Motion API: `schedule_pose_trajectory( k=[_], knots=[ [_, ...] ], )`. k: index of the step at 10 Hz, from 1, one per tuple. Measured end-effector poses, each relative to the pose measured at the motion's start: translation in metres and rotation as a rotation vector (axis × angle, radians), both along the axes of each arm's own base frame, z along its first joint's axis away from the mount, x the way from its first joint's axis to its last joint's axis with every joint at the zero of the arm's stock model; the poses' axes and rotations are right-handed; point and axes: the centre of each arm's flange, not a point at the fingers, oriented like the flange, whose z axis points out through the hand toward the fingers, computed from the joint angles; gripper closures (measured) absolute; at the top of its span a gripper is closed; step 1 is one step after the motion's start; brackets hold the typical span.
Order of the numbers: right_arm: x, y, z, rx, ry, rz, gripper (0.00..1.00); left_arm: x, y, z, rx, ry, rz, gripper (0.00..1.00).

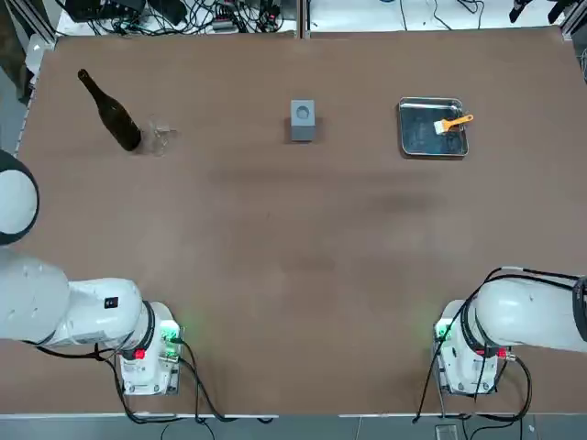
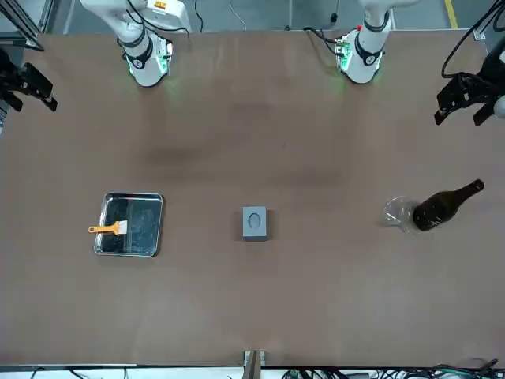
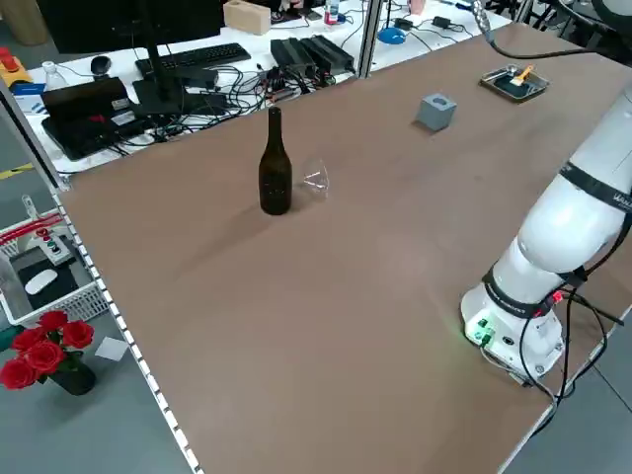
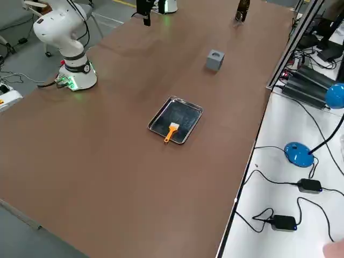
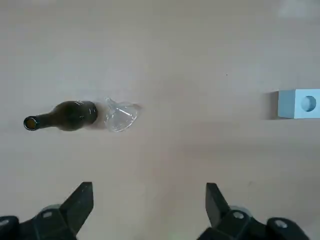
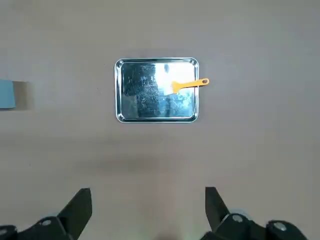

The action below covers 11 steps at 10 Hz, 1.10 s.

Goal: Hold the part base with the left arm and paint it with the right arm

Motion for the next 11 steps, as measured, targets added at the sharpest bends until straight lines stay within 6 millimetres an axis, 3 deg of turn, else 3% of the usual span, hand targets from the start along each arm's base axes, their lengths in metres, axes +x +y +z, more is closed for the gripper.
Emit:
schedule_pose_trajectory(
  k=[11],
  knots=[
    [0.0, -0.0006, -0.0071, 0.0, 0.015, -0.001, 0.0, 0.0055, -0.0053, -0.0095, 0.01, 0.02, 0.1, 0.01]
  ],
)
